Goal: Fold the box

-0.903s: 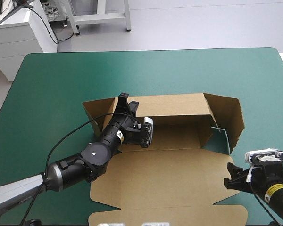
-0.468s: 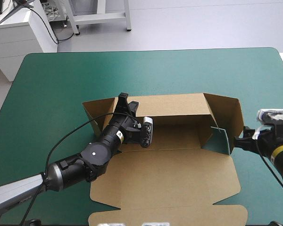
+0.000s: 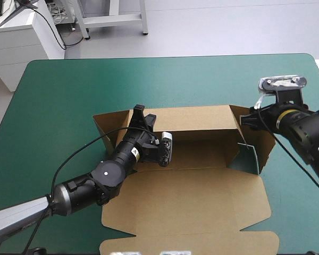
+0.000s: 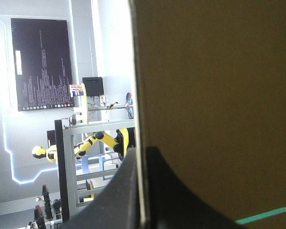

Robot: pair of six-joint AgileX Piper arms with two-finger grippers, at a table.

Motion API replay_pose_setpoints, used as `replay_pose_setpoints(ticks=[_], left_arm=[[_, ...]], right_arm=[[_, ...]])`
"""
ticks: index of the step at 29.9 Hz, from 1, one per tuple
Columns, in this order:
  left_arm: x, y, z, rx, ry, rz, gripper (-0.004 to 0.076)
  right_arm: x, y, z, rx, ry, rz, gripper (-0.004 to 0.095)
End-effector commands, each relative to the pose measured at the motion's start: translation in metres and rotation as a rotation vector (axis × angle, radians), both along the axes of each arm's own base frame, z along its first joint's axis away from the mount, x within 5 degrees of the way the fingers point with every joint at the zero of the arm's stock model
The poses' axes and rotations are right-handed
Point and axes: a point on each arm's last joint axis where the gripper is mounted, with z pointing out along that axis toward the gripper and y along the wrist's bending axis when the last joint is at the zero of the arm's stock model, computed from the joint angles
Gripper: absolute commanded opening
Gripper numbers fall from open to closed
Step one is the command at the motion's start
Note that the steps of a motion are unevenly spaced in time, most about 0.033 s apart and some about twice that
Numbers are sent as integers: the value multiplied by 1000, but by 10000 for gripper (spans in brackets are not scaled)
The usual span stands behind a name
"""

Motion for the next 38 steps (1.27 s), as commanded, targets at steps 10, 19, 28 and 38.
replay_pose_setpoints(ticks=[10,19,28,38], left_arm=[[-4,1,18,-41,-48,-13,-8],[-4,1,18,-41,-48,-13,-8],[-3,-1,15,-34,-42,-15,-8],[-2,-1,15,-32,-41,-14,-8]], right_arm=[[76,-51,20,143,37,70,708],[119,-65,-23,247,264,134,708],[112,-88,-30,333,357,156,700],[112,-93,-29,384,341,142,698]])
